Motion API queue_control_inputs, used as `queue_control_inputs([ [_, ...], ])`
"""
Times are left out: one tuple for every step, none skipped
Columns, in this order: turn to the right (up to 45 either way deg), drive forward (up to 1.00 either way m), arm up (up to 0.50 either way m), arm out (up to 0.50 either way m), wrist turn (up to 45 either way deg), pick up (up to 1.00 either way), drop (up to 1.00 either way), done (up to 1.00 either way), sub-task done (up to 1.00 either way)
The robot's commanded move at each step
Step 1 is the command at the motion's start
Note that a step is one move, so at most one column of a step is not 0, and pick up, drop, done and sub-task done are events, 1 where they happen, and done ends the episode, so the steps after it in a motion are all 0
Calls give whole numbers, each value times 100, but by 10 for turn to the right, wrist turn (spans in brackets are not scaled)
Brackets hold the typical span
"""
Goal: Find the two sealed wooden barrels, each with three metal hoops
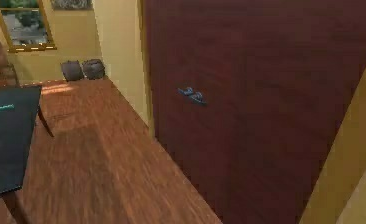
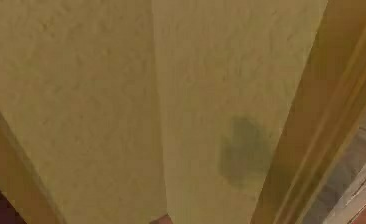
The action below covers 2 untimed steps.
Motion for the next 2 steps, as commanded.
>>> queue_control_inputs([
  [-450,0,0,0,0,0,0,0,0],
  [-90,0,0,0,0,0,0,0,0],
])
